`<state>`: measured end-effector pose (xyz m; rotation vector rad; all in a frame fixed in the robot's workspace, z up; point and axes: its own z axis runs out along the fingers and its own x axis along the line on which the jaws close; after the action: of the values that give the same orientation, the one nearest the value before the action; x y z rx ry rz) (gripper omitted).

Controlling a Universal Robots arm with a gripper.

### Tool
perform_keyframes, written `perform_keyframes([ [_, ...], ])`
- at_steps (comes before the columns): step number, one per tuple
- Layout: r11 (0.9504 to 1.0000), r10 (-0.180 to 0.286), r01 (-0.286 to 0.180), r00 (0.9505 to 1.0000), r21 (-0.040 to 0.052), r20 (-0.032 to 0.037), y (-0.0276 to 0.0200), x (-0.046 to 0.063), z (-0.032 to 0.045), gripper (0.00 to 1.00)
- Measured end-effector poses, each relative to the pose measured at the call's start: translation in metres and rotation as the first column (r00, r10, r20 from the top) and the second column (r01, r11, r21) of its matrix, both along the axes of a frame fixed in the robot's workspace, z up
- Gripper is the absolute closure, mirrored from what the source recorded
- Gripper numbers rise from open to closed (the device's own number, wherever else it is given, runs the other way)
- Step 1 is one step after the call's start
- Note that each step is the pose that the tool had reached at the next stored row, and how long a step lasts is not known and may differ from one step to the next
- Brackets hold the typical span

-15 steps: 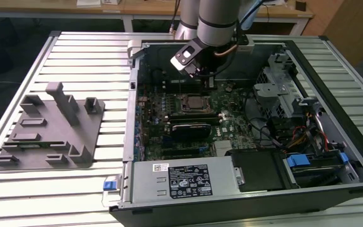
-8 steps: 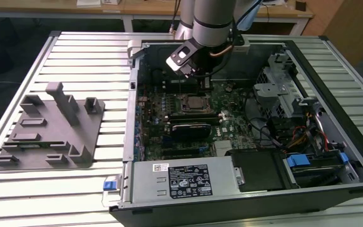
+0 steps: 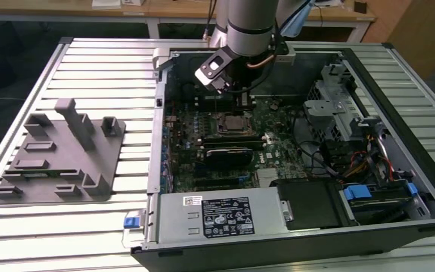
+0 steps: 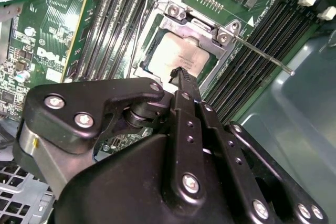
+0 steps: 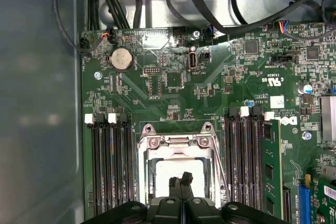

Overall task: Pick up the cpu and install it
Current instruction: 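Close the cpu cover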

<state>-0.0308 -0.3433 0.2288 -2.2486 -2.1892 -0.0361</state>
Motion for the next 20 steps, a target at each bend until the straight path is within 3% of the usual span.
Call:
perform_keyframes([
  [3, 1.0000, 0.007, -0.007, 1.0000, 0.0000, 0.0000, 0.0000, -0.0001, 0.0000, 0.89],
  [5, 0.9994, 0.036, -0.036, 0.9994, 0.0001, 0.0000, 0.0000, -0.0001, -0.0001, 0.89],
  [10, 0.9919, 0.127, -0.127, 0.9919, 0.0000, 0.0000, 0.0000, -0.0001, -0.0001, 0.89],
  [15, 0.9762, 0.217, -0.217, 0.9762, 0.0000, 0.0000, 0.0000, -0.0001, -0.0002, 0.89],
  [20, 0.9524, 0.305, -0.305, 0.9524, 0.0001, 0.0001, 0.0000, -0.0001, -0.0003, 0.89],
])
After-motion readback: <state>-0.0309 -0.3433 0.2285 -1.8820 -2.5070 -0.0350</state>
